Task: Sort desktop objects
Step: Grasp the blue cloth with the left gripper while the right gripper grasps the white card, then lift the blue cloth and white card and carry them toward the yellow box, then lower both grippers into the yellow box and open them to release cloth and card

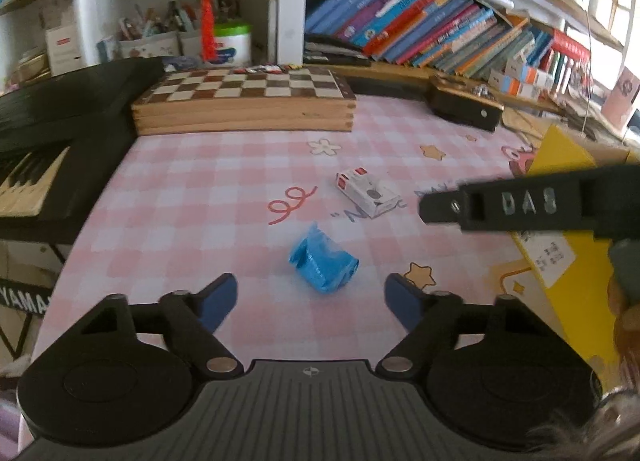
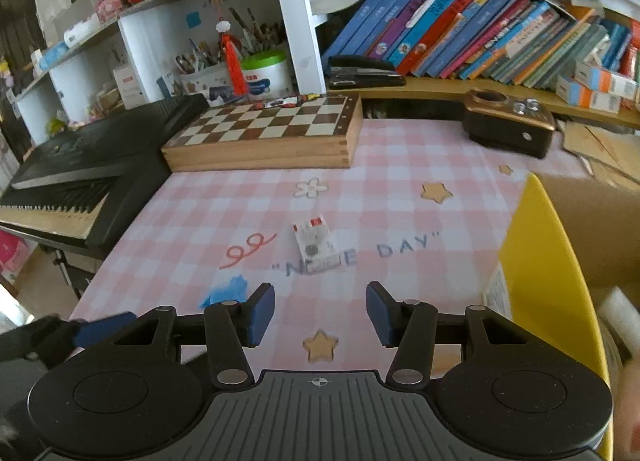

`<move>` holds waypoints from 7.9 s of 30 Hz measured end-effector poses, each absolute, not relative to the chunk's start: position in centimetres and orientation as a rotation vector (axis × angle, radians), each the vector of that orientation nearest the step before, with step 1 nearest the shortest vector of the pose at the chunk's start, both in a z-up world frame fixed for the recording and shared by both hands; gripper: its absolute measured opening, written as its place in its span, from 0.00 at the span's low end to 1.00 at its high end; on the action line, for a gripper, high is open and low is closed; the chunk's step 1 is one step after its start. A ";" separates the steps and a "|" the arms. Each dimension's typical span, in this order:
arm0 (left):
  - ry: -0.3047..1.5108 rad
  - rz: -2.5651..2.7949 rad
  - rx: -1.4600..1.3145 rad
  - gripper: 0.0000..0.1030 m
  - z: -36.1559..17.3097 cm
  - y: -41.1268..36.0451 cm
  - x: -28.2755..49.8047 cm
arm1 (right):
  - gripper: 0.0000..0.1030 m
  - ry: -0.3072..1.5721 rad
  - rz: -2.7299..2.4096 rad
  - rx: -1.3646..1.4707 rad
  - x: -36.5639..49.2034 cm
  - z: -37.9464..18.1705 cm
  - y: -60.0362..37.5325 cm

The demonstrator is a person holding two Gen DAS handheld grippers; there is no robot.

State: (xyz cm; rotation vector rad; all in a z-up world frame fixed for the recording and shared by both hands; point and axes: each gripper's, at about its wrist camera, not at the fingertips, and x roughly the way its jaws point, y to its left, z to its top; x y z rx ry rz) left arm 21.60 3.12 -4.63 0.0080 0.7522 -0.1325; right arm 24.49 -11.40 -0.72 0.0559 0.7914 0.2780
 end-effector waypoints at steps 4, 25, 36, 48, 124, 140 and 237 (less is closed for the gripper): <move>0.775 -0.140 0.018 0.58 -5.7 2.6 23.5 | 0.49 0.812 0.301 0.074 26.7 -0.9 -11.0; 0.703 -0.138 -0.058 0.33 -4.0 6.3 23.6 | 0.49 0.862 0.339 -0.146 33.0 -5.2 -7.1; 0.661 -0.086 -0.160 0.33 -1.6 9.1 21.0 | 0.29 0.872 0.384 -0.185 33.2 -5.4 -6.6; 0.624 -0.091 -0.182 0.32 0.3 9.1 18.6 | 0.29 0.780 0.383 -0.110 28.6 -0.7 -7.9; 0.733 -0.520 -0.041 0.30 3.4 -1.5 -4.9 | 0.29 0.815 0.221 0.146 -5.6 3.5 -22.2; 0.746 -0.666 -0.046 0.30 2.9 -4.8 -5.1 | 0.29 0.844 0.090 0.183 -8.2 3.3 -25.2; 0.825 -0.173 0.218 0.32 -1.2 -27.3 16.6 | 0.30 0.887 0.574 -0.057 24.1 1.5 -37.0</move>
